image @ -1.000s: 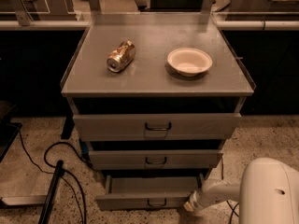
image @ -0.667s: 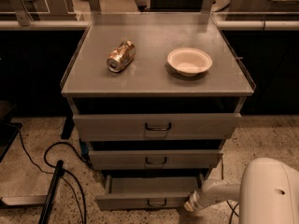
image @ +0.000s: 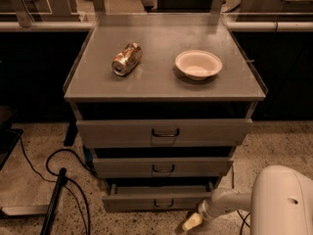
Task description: Close bottom drawer
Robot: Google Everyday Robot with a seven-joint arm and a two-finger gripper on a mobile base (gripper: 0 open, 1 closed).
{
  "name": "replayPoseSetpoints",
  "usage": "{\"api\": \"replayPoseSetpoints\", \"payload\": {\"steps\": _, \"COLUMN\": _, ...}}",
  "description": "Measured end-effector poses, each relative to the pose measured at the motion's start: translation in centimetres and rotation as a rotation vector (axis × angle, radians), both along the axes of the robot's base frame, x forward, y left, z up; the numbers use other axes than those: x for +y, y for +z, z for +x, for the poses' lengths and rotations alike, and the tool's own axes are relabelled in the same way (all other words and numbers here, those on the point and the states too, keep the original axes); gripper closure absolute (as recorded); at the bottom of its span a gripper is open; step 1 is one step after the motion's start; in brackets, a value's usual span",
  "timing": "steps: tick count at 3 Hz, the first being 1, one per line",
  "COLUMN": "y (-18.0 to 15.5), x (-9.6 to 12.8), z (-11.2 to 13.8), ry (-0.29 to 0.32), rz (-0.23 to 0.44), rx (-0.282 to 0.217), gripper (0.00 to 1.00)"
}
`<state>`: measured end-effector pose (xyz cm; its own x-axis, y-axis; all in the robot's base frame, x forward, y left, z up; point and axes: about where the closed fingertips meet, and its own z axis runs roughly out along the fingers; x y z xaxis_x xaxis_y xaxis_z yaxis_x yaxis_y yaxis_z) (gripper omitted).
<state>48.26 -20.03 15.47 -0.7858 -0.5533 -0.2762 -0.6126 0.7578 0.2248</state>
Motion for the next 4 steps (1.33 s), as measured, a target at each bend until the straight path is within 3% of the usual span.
{"api": "replayPoseSetpoints", "payload": {"steps": 1, "y": 0.0, "x": 0.0, "z": 0.0, "ry": 0.0, "rz": 0.0, "rx": 0.0, "gripper": 0.0}}
{"api": "replayPoseSetpoints", "payload": {"steps": 2, "y": 0.0, "x": 0.0, "z": 0.0, "ry": 0.0, "rz": 0.0, "rx": 0.0, "gripper": 0.18}}
{"api": "replayPoseSetpoints", "payload": {"steps": 4, "y": -0.01, "x": 0.01, "z": -0.01, "ry": 0.0, "rz": 0.0, "rx": 0.0, "gripper": 0.64}}
